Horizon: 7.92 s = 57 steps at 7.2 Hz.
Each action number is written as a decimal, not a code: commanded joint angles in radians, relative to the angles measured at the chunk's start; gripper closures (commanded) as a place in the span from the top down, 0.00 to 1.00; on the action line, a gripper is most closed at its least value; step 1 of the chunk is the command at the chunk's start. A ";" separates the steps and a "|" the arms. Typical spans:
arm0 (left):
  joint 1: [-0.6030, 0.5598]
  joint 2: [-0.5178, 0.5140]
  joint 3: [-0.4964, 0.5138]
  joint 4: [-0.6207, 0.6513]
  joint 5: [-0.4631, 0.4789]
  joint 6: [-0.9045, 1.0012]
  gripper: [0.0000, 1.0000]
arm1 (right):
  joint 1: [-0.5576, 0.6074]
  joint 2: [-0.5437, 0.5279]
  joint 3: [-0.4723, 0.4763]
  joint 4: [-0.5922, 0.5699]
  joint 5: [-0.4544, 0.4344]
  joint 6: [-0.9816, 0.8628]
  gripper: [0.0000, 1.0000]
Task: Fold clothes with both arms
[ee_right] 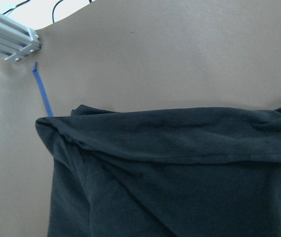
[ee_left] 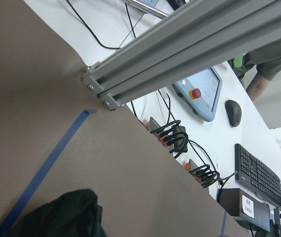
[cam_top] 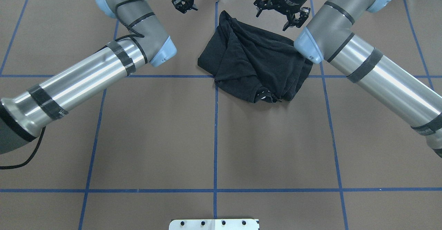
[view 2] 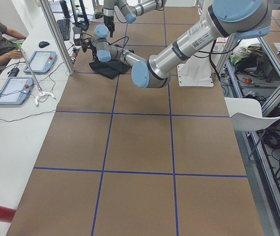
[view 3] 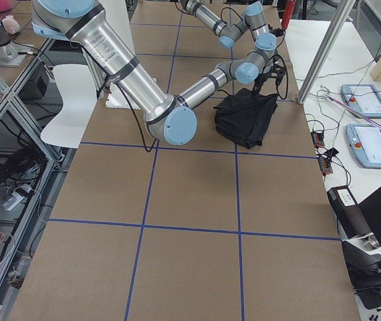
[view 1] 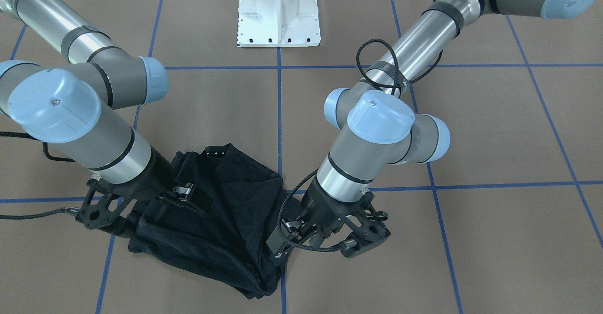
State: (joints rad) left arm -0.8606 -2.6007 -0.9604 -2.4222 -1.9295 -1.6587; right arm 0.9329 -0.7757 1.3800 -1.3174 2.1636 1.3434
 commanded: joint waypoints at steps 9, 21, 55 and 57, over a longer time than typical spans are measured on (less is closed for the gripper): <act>-0.023 0.315 -0.262 0.017 -0.072 0.060 1.00 | -0.462 0.176 -0.164 -0.091 -0.792 -0.341 0.85; -0.021 0.303 -0.256 0.020 -0.069 0.059 1.00 | -0.441 0.182 -0.213 -0.086 -0.803 -0.457 0.00; -0.328 0.930 -0.728 0.295 -0.046 1.170 1.00 | 0.400 -0.718 0.217 0.066 -0.044 -0.996 1.00; -0.360 0.930 -0.739 0.426 -0.049 1.334 1.00 | 0.479 -0.714 0.234 -0.052 0.089 -1.001 1.00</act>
State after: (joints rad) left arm -1.1993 -1.6714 -1.6956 -2.0669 -1.9763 -0.4096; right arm 1.3644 -1.4907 1.6012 -1.2984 2.1808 0.3491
